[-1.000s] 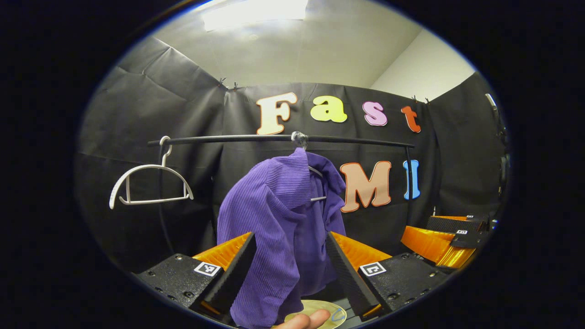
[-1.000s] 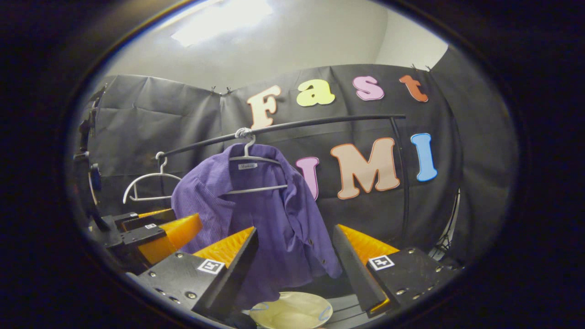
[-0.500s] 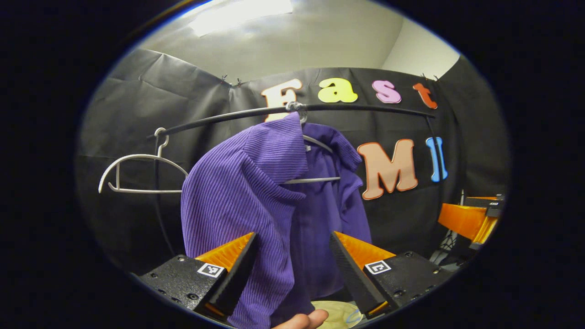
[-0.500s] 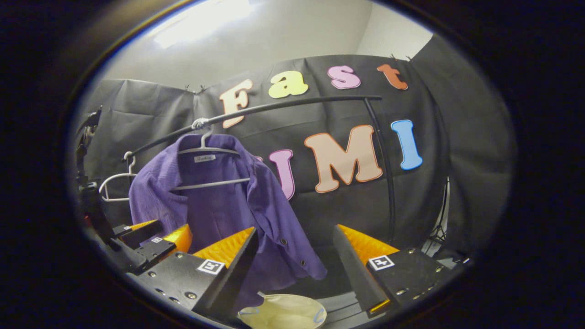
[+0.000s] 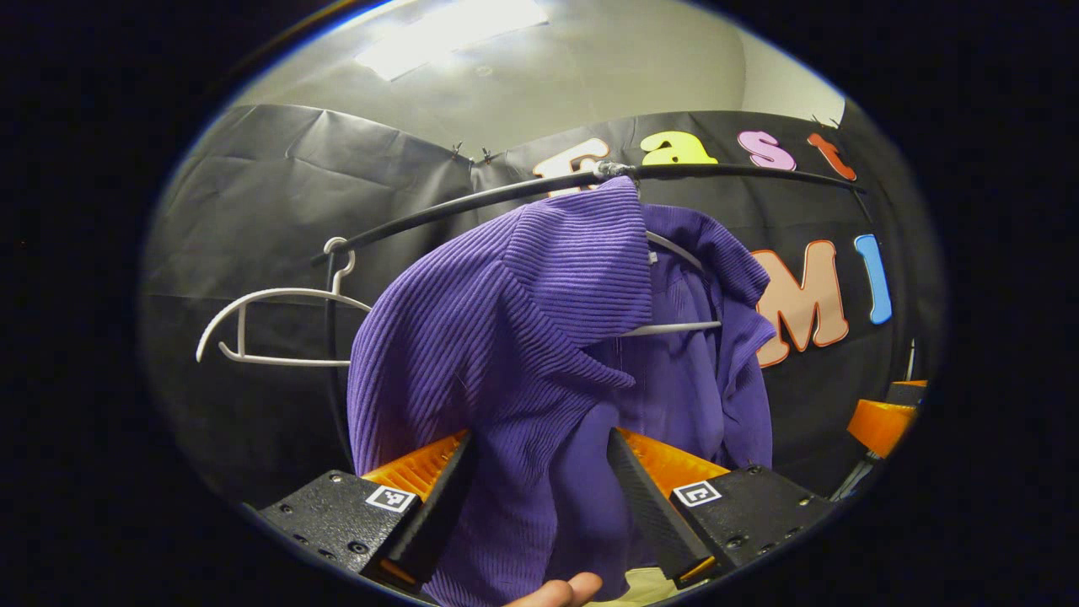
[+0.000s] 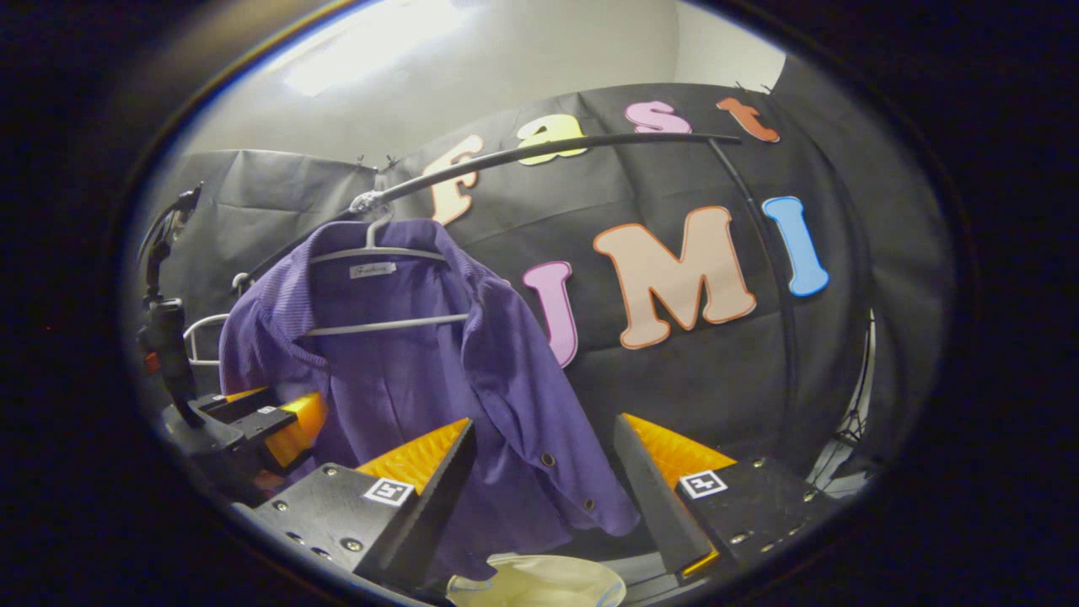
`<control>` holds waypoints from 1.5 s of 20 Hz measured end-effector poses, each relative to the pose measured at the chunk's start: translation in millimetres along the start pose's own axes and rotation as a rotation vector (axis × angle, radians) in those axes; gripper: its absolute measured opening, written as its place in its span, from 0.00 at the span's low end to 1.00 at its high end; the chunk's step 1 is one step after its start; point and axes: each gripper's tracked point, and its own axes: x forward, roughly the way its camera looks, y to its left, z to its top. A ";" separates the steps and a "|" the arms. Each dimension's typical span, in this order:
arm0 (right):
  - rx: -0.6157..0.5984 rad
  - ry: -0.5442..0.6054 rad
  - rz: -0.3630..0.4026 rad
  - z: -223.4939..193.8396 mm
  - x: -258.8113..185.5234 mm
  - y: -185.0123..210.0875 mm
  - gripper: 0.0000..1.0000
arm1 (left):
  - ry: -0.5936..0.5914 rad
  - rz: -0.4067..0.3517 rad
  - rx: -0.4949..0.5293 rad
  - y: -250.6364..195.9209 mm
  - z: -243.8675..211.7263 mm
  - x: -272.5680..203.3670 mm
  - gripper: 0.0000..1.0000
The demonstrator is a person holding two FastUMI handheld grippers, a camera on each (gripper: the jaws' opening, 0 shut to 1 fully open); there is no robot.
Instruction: Grasp the clothes on the hanger with both hands and then place them into the laundry hamper below.
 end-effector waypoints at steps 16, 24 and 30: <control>-0.199 0.080 0.107 -52.9 114.7 55.1 0.99 | 0.043 -0.357 0.040 -25.0 -34.9 -0.4 0.03; -0.130 -0.017 0.080 -14.3 155.9 55.6 0.98 | -0.059 -0.203 -0.025 -8.4 -36.7 -58.9 0.51; -0.104 -0.049 0.096 8.1 180.3 59.3 0.83 | -0.059 -0.123 -0.032 -7.8 -14.1 -79.0 0.96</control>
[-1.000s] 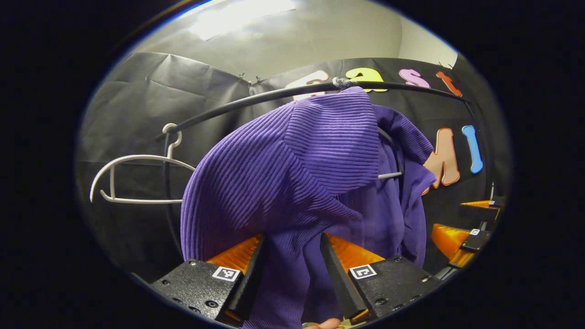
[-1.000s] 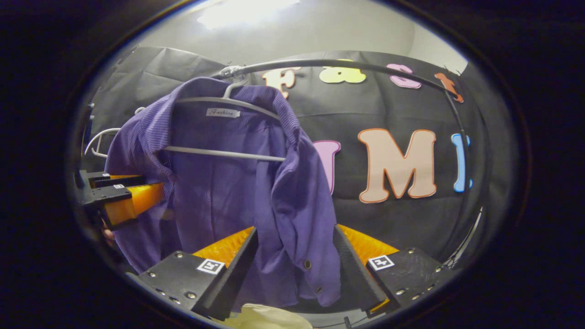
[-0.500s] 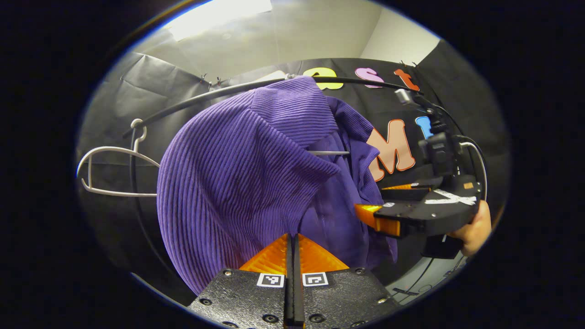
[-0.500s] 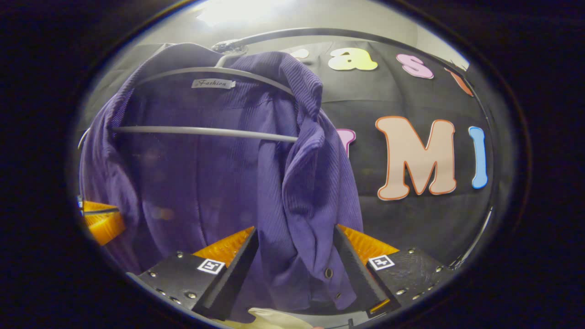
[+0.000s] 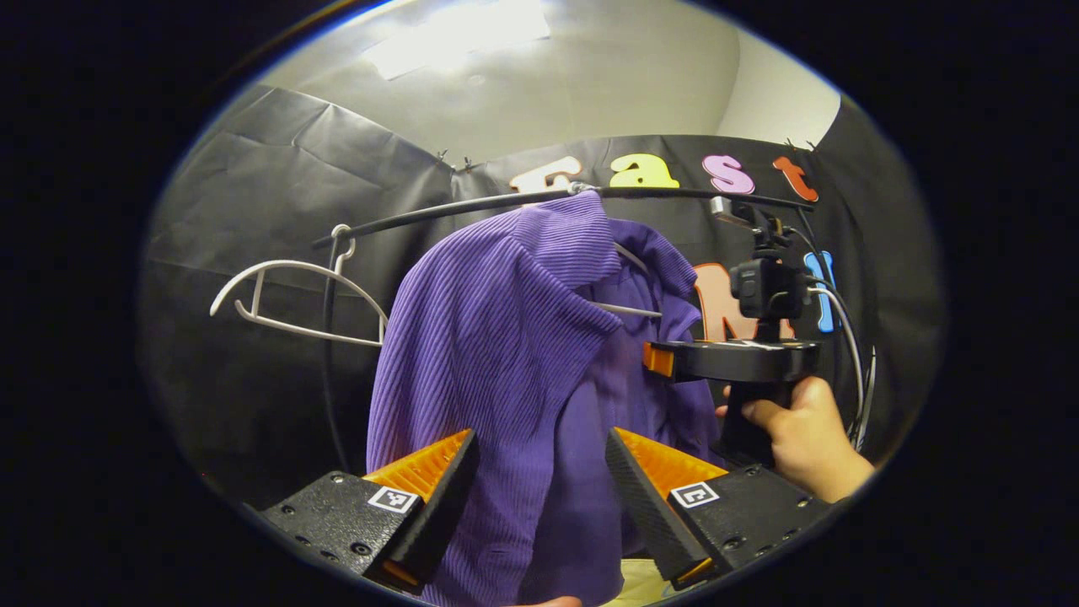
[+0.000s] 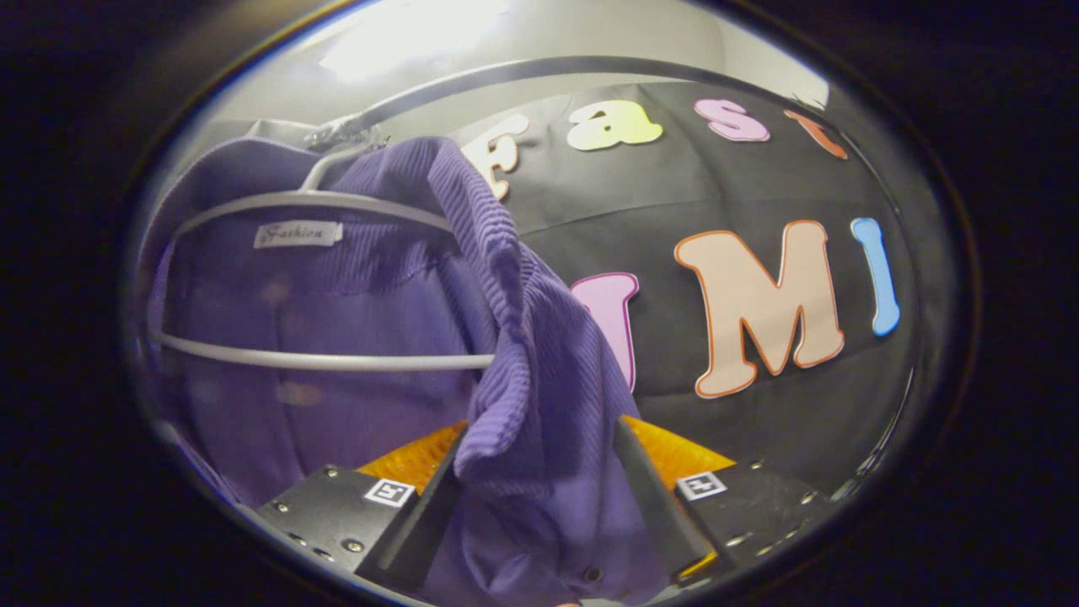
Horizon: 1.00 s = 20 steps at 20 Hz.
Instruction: Grasp the clothes on the hanger with both hands and then place them into the laundry hamper below.
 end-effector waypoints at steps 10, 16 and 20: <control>-0.084 -0.020 -0.007 22.6 -21.4 -4.5 0.05 | 0.069 0.142 0.118 41.0 -20.7 67.0 0.90; -0.088 -0.030 0.021 27.0 -54.2 6.6 0.02 | 0.017 0.109 0.049 57.4 -8.0 81.7 0.36; -0.062 -0.045 -0.018 36.1 -61.4 0.7 0.05 | 0.018 -0.134 -0.044 29.7 4.1 55.7 0.02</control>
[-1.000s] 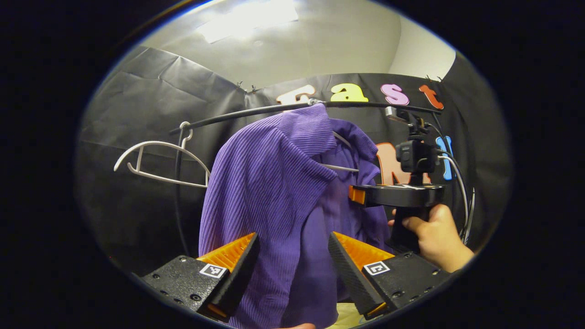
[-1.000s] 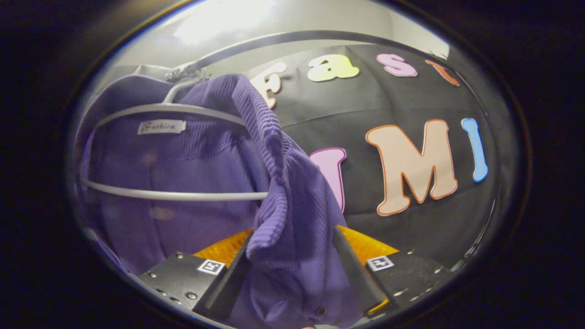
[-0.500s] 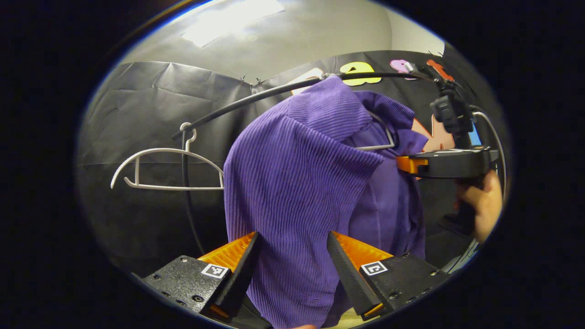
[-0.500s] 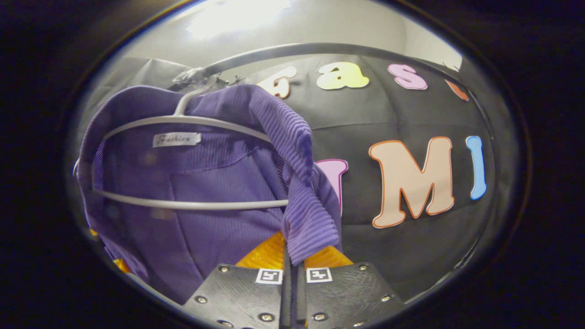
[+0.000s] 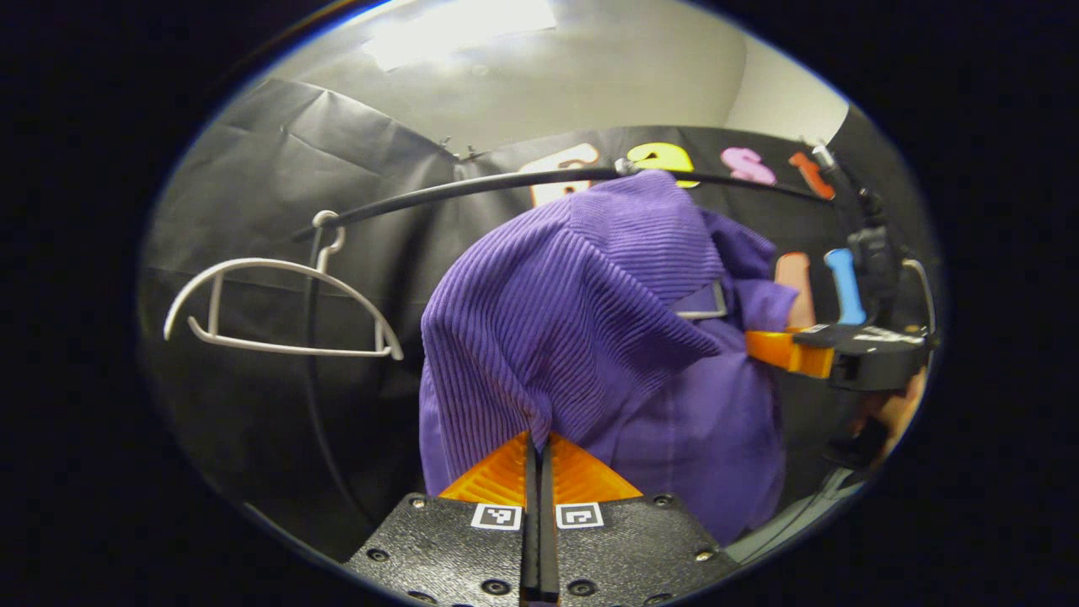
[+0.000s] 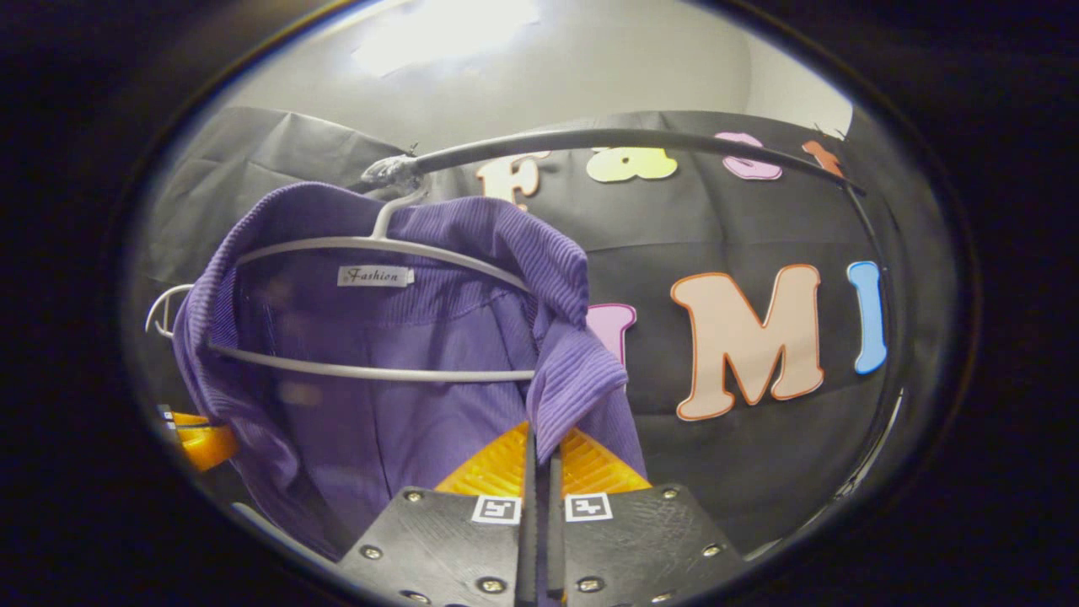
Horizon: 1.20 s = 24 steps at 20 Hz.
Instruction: Grasp the clothes on the hanger with both hands and then place them into the laundry hamper below.
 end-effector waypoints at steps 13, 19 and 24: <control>0.009 0.072 -0.078 19.3 2.9 -6.2 0.00 | -0.018 -0.469 -0.191 -12.8 68.1 -77.0 0.03; -0.103 0.035 -0.202 46.2 2.0 -18.1 0.00 | -0.113 -0.499 -0.197 30.0 120.2 -92.3 0.01; -0.156 -0.024 -0.255 64.4 6.1 -22.2 0.00 | -0.163 -0.323 -0.141 85.6 134.5 -61.9 0.03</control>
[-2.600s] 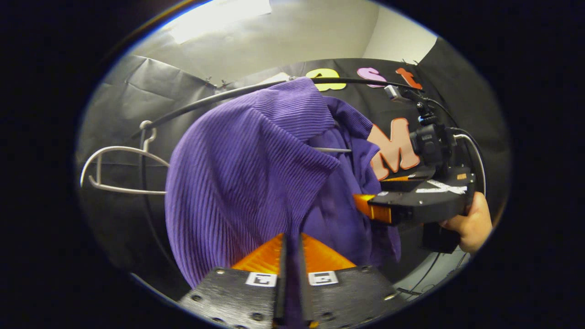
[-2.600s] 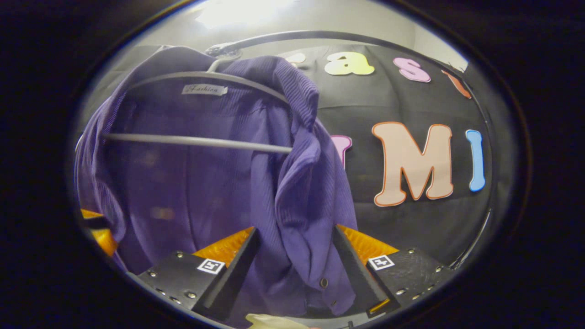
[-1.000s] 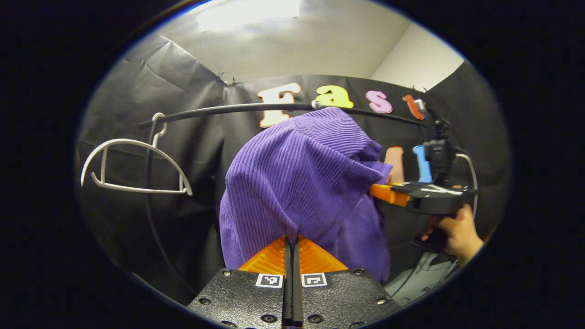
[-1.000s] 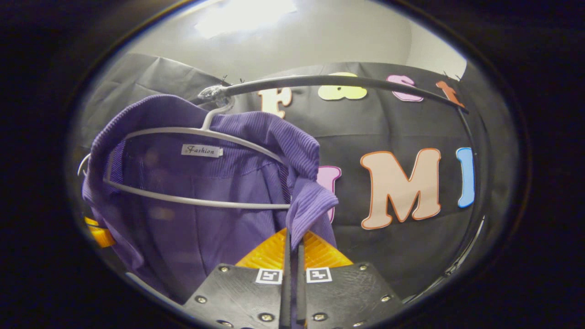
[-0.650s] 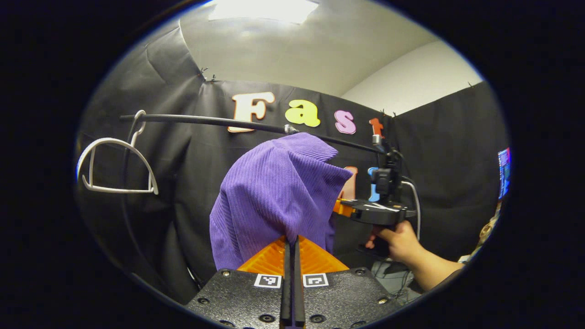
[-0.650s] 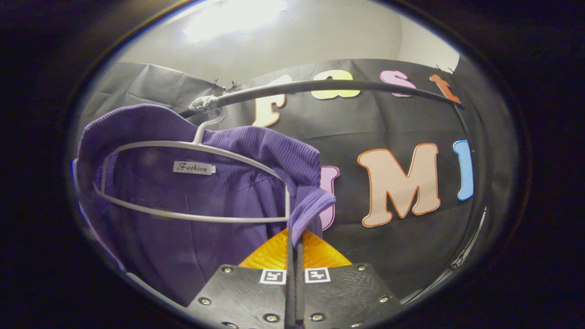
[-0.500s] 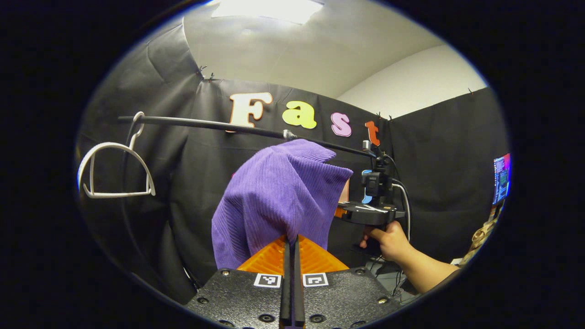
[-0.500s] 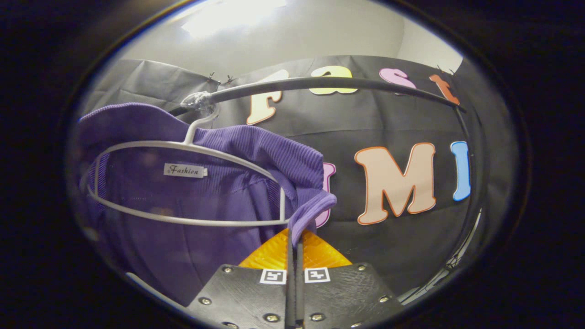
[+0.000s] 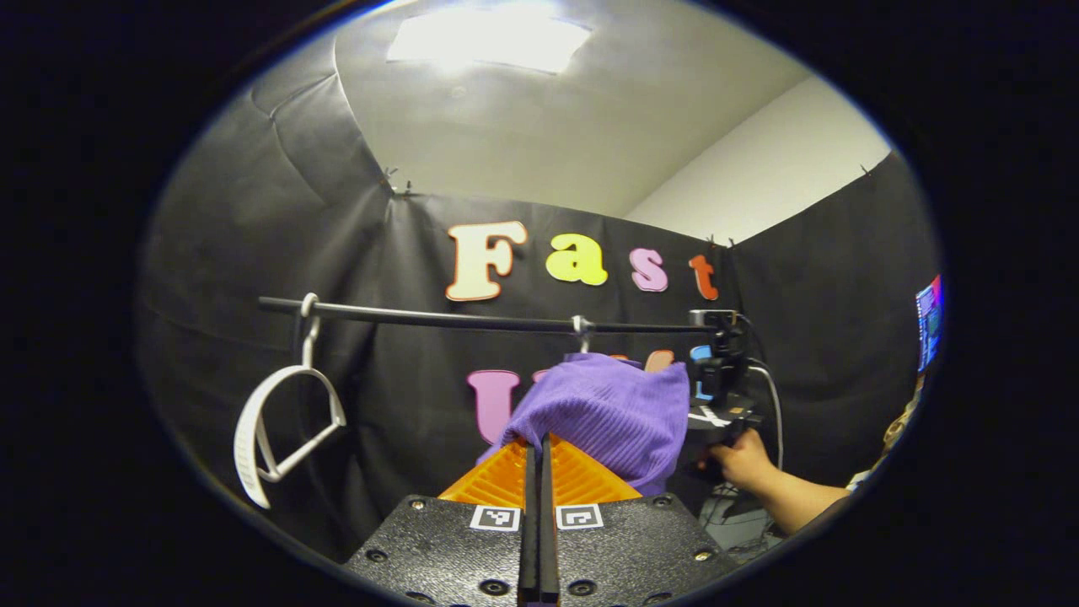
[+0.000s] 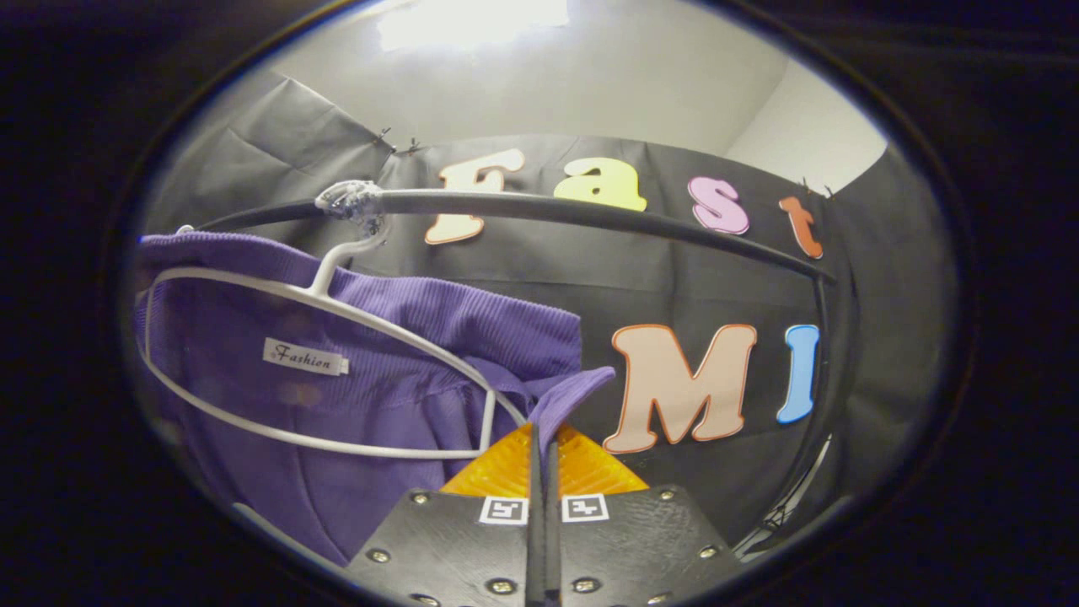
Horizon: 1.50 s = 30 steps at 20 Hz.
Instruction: Grasp the clothes on the hanger with both hands and then place them into the laundry hamper below.
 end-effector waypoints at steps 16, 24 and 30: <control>0.005 0.066 -0.035 -43.8 46.4 -15.1 0.00 | -0.005 0.248 -0.001 82.7 -5.7 67.9 0.01; -0.136 0.134 0.025 -107.6 52.0 11.7 0.00 | 0.075 0.215 -0.013 59.3 -57.5 71.5 0.00; -0.088 0.109 0.035 -102.0 26.4 18.1 0.00 | 0.166 0.205 -0.074 55.6 -109.9 68.8 0.00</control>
